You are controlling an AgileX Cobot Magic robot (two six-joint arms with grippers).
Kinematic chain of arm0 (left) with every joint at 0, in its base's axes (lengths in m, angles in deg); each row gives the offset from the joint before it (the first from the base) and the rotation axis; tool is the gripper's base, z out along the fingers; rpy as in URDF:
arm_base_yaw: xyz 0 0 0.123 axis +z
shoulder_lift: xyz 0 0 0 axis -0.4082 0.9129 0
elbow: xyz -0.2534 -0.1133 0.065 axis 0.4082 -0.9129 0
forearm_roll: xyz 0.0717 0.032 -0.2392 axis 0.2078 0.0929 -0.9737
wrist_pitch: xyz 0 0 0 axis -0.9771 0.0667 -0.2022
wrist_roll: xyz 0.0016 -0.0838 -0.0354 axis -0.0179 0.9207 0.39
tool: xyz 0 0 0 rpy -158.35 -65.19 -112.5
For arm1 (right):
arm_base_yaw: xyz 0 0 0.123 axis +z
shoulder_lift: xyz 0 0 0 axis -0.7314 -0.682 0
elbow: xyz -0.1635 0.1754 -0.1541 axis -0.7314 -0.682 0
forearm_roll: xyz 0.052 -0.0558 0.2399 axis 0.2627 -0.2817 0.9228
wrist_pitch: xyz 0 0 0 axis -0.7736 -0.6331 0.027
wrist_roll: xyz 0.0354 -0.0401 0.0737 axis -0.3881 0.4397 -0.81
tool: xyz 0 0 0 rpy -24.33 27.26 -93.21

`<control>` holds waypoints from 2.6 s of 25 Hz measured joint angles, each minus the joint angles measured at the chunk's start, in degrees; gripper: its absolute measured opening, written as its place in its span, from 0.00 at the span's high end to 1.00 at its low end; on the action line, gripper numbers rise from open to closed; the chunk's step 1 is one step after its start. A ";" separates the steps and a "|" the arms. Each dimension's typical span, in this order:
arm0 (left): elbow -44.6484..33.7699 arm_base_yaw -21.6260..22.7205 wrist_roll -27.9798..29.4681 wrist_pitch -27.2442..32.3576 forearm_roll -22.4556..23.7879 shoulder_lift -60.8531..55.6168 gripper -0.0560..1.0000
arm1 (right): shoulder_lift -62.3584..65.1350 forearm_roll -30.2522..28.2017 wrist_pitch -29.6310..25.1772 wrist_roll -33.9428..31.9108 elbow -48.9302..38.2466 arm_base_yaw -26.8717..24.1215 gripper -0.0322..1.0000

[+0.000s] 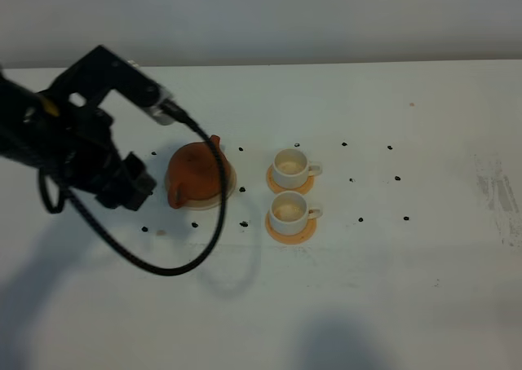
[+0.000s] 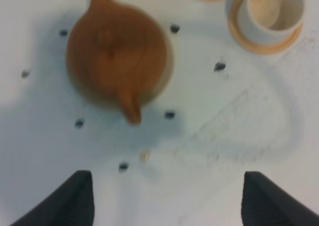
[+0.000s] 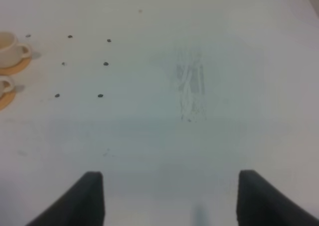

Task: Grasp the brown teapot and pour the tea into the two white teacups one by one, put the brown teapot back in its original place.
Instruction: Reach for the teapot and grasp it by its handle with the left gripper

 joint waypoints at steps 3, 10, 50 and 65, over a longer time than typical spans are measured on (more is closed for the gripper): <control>-1.40 2.66 0.53 -0.38 0.00 -0.86 0.38 | 0.00 0.00 0.00 0.00 0.00 0.00 0.44; -1.04 5.69 0.73 -2.67 -0.18 5.86 0.44 | 0.00 0.00 0.00 0.00 0.00 0.00 0.44; 11.28 1.36 1.58 -6.47 -4.31 27.74 0.48 | 0.00 0.00 0.00 0.00 0.00 0.00 0.44; 11.29 0.21 2.86 -7.39 -4.31 28.85 0.48 | 0.00 0.00 0.00 0.00 0.00 0.00 0.44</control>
